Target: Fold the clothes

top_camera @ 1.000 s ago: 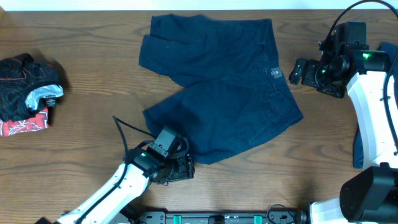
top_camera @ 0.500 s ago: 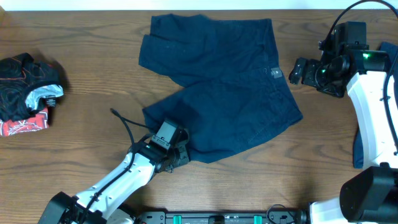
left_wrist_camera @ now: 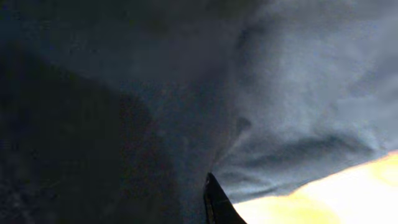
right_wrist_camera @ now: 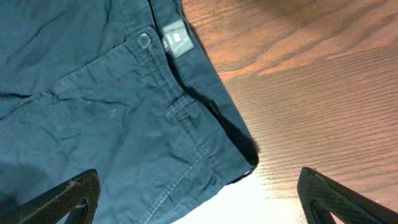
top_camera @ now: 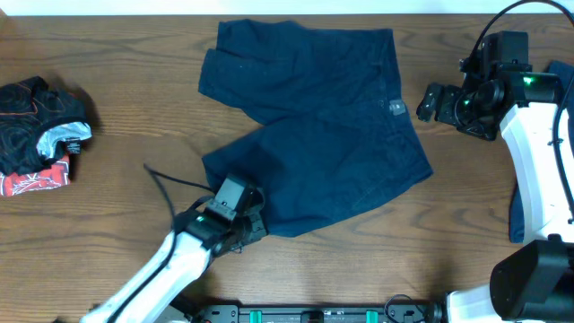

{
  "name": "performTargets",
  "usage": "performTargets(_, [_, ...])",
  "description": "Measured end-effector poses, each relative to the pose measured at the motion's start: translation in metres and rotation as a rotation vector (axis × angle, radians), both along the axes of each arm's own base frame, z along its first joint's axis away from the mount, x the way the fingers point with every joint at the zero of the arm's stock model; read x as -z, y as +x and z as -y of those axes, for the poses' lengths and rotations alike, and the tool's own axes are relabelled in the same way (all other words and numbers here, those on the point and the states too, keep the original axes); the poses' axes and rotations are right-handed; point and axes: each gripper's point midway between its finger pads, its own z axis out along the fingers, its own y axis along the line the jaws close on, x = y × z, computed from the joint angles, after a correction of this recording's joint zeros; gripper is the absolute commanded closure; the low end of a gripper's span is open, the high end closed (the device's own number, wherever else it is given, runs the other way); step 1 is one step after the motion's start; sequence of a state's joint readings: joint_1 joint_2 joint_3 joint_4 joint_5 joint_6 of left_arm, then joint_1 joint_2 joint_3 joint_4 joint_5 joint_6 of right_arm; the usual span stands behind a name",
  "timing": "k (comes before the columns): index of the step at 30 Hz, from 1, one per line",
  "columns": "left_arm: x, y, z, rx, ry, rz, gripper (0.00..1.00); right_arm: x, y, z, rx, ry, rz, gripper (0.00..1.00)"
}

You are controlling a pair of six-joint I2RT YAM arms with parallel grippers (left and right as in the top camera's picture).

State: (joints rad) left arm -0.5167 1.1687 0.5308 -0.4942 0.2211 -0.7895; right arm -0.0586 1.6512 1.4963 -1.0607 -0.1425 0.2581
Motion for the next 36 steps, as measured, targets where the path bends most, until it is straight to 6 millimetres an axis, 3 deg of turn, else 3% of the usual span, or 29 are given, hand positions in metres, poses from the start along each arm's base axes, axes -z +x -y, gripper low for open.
performTargets(5, [-0.029,-0.013,-0.009,-0.008,-0.004,0.021,0.94,0.0,0.0,0.0,0.0,0.0,0.0,0.01])
performTargets(11, [-0.023,-0.055,-0.04,-0.035,0.107,-0.119,0.94,0.0,0.0,0.0,0.0,0.0,-0.001,0.01])
performTargets(12, [-0.022,-0.059,-0.044,-0.039,0.127,-0.133,0.83,0.0,-0.001,0.0,0.0,0.0,-0.003,0.01])
performTargets(13, [-0.022,-0.059,-0.046,-0.041,0.137,-0.134,0.53,0.0,-0.001,0.0,0.0,0.0,-0.003,0.01])
performTargets(14, [-0.022,-0.058,-0.047,-0.041,0.145,-0.127,0.3,0.0,-0.001,0.0,-0.001,0.0,-0.004,0.01])
performTargets(15, [-0.022,-0.056,-0.047,-0.051,0.144,-0.119,0.21,0.0,-0.001,0.0,-0.001,0.0,-0.004,0.01])
performTargets(19, [-0.026,-0.038,-0.041,-0.072,0.118,-0.045,0.2,0.001,-0.004,-0.003,-0.008,0.001,-0.016,0.01])
performTargets(21, [-0.029,-0.028,-0.037,-0.078,0.098,-0.007,0.25,0.002,-0.007,-0.005,-0.013,0.002,-0.029,0.01])
performTargets(25, [-0.043,0.003,-0.022,-0.09,0.031,0.13,0.24,0.011,-0.014,-0.013,-0.031,0.014,-0.063,0.01])
performTargets(29, [-0.053,0.021,-0.013,-0.098,-0.013,0.209,0.24,0.039,-0.034,-0.031,-0.074,0.053,-0.141,0.01])
performTargets(36, [-0.051,0.026,-0.013,-0.099,-0.002,0.217,0.2,0.09,-0.081,-0.063,-0.16,0.11,-0.294,0.01])
